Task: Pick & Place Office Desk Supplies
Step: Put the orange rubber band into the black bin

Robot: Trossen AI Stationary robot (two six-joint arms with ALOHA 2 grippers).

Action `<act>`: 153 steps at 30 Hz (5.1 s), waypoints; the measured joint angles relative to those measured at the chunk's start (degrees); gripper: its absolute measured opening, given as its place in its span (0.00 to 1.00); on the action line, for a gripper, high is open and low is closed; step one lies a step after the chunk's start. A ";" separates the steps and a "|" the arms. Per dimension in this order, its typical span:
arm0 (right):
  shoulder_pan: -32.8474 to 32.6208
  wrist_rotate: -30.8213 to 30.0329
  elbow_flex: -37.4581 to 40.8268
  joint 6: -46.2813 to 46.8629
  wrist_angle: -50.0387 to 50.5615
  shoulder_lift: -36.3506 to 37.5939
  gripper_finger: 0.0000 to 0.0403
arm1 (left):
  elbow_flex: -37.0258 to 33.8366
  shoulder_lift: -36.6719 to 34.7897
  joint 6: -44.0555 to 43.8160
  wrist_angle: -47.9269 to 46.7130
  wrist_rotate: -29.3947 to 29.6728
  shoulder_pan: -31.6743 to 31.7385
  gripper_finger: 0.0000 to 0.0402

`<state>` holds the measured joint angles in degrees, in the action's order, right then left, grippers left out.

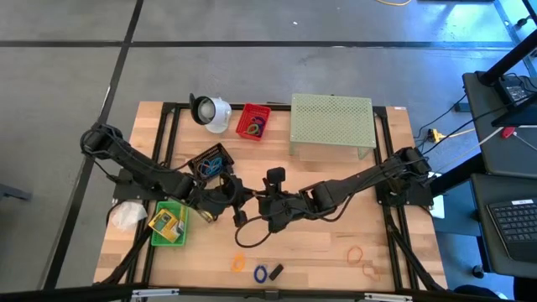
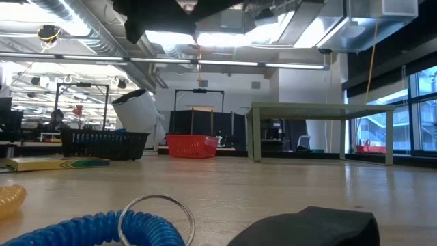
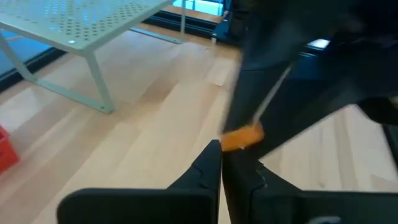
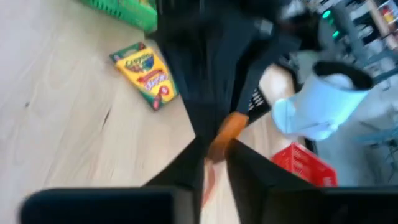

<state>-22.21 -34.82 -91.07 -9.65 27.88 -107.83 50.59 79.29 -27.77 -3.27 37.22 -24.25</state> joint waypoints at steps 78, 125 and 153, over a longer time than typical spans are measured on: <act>-33.80 34.30 30.99 75.45 26.46 6.40 0.58 | 3.06 -14.05 -13.49 -54.91 -3.97 20.59 0.40; -17.43 9.58 31.06 63.92 17.58 17.43 0.01 | 3.08 -10.59 -0.26 -22.84 -9.22 1.91 0.39; -3.26 -5.28 30.97 8.69 -29.36 17.04 0.01 | 3.06 6.91 5.03 9.85 -2.15 -0.73 0.56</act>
<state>-25.47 -40.10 -60.10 -0.96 -1.47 -90.78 53.65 86.20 -22.74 6.58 35.06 -24.98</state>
